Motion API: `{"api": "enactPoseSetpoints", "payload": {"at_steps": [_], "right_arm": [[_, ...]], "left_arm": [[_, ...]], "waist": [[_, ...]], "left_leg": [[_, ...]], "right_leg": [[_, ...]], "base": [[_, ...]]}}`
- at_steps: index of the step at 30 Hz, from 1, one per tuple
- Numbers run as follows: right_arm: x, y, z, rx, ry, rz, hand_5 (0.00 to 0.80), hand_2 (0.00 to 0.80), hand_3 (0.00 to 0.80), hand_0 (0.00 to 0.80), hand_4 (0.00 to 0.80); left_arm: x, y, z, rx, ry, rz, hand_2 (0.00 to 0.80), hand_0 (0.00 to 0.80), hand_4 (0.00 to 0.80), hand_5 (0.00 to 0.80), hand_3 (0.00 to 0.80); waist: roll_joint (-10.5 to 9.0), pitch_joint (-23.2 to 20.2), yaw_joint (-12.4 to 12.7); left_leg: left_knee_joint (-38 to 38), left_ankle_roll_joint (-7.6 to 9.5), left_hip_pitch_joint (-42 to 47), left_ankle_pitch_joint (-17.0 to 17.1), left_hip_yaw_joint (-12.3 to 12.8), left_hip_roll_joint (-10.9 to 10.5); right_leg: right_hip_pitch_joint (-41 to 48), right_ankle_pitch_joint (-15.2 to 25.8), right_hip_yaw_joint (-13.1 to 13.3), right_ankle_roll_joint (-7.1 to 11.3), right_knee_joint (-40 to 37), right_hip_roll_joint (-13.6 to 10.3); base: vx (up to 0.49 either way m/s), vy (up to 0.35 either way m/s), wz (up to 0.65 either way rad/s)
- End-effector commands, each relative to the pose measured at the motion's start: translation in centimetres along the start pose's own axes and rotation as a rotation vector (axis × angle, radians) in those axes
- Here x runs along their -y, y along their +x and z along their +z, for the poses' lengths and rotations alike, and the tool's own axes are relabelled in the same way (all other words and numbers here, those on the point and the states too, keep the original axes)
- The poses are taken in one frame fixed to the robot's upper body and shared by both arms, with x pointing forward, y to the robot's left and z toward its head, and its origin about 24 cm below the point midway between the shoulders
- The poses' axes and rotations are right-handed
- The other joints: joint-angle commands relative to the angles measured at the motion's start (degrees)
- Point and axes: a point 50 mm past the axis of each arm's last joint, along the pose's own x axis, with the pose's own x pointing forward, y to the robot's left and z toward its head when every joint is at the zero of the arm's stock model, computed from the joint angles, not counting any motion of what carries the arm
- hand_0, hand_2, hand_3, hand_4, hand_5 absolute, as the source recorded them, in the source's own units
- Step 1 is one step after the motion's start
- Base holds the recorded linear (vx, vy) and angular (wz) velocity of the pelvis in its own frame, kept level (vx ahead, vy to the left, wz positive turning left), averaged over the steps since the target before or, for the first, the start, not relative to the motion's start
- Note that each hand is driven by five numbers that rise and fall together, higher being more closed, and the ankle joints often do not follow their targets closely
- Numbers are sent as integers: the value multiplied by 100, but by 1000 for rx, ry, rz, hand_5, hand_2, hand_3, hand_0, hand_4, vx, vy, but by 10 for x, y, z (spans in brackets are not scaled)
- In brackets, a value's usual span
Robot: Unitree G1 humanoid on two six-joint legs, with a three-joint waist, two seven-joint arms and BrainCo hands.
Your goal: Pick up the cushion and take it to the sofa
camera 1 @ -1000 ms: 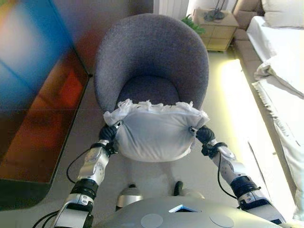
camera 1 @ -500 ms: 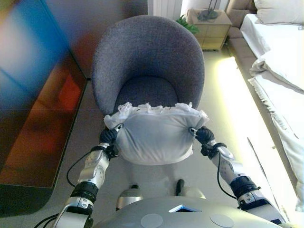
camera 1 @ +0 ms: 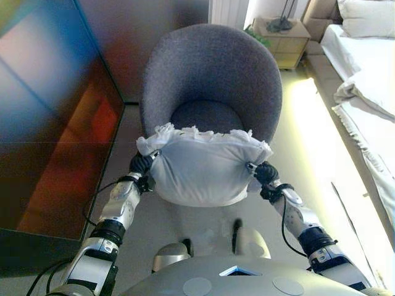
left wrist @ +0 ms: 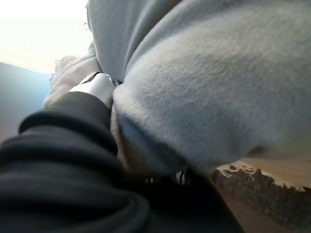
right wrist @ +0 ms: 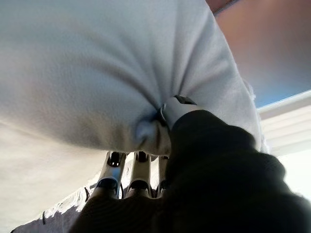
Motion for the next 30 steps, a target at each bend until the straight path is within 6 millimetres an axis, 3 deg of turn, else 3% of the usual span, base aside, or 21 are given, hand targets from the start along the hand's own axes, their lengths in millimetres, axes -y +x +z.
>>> {"api": "enactPoseSetpoints", "payload": {"at_steps": [1, 4, 8, 9, 12, 15, 17, 19, 21, 25, 28, 30], "right_arm": [[-15, 16, 68, 250, 43, 98, 800, 800, 800, 800, 800], [-23, 17, 76, 270, 24, 130, 800, 800, 800, 800, 800], [-27, 18, 85, 271, -72, 153, 800, 800, 800, 800, 800], [-28, 18, 88, 270, -87, 163, 800, 800, 800, 800, 800], [-37, 18, 92, 292, -125, 197, 800, 800, 800, 800, 800], [-46, 16, 86, 309, -209, 227, 800, 800, 800, 800, 800], [-46, 17, 82, 306, -258, 215, 800, 800, 800, 800, 800], [-48, 19, 80, 294, -250, 221, 800, 800, 800, 800, 800], [-54, 22, 82, 285, -235, 232, 800, 800, 800, 800, 800], [-67, 31, 87, 258, -197, 248, 800, 800, 800, 800, 800], [-72, 35, 84, 227, -203, 254, 800, 800, 800, 800, 800], [-75, 36, 82, 215, -206, 260, 800, 800, 800, 800, 800]], "left_arm": [[42, 16, 43, 200, 5, -158, 800, 800, 800, 800, 800], [39, 13, 44, 212, -2, -137, 800, 800, 800, 800, 800], [39, 14, 51, 242, -44, -113, 800, 800, 800, 800, 800], [38, 13, 51, 247, -45, -106, 800, 800, 800, 800, 800], [34, 11, 54, 279, -44, -80, 800, 800, 800, 800, 800], [28, 6, 56, 312, -90, -33, 800, 800, 800, 800, 800], [27, 2, 55, 324, -88, -12, 800, 800, 800, 800, 800], [27, 1, 55, 328, -98, 0, 800, 800, 800, 800, 800], [25, 1, 56, 335, -109, 2, 800, 800, 800, 800, 800], [24, 7, 63, 343, -127, 7, 800, 800, 800, 800, 800], [26, 9, 65, 332, -136, 8, 800, 800, 800, 800, 800], [28, 9, 63, 317, -132, 9, 800, 800, 800, 800, 800]], "waist": [[-105, -199, -89], [-227, -264, 11], [-116, -540, 33], [26, -643, 53], [58, -810, -82], [-7, -833, 23], [-81, -793, 138], [-122, -716, 240], [-129, -639, 315], [-71, -552, 468], [11, -547, 644], [47, -523, 775]], "left_leg": [[468, -9, 617, -1022, 35, -398], [507, 29, 839, -1242, 365, -542], [837, -112, 921, -801, 672, -429], [1024, -230, 990, -671, 734, -264], [2182, -712, 710, 617, 902, 30], [3400, -969, 190, 1020, 1066, 272], [4203, -991, -292, 959, 1040, 374], [4312, -900, -673, 767, 1005, 538], [3838, -781, -915, 697, 858, 642], [2209, -689, -1052, 723, 605, 651], [987, -805, -1233, 893, 499, 621], [542, -896, -1478, 1106, 559, 688]], "right_leg": [[-792, 1149, -573, -198, -193, 314], [-578, 1184, -1504, -198, 93, 210], [-27, 839, -1999, -561, -52, 350], [95, 605, -2033, -617, 96, 479], [398, 92, -1849, -1065, 379, 546], [796, -204, -1885, -1240, 403, 440], [1006, -330, -1845, -1336, 427, 330], [1192, -415, -1669, -1350, 433, 280], [1343, -450, -1242, -1347, 375, 356], [1566, -574, -741, -1222, 335, 430], [1831, -672, -640, -1106, 193, 436], [2062, -768, -637, -1064, 130, 421]], "base": [[323, 8, 39], [361, -6, 13], [439, -61, -58], [443, -75, -28], [340, -132, -10], [340, -167, -40], [305, -98, -51], [247, -10, -39], [268, 64, -17], [255, 138, -29], [291, 182, -12], [241, 126, -19]]}}
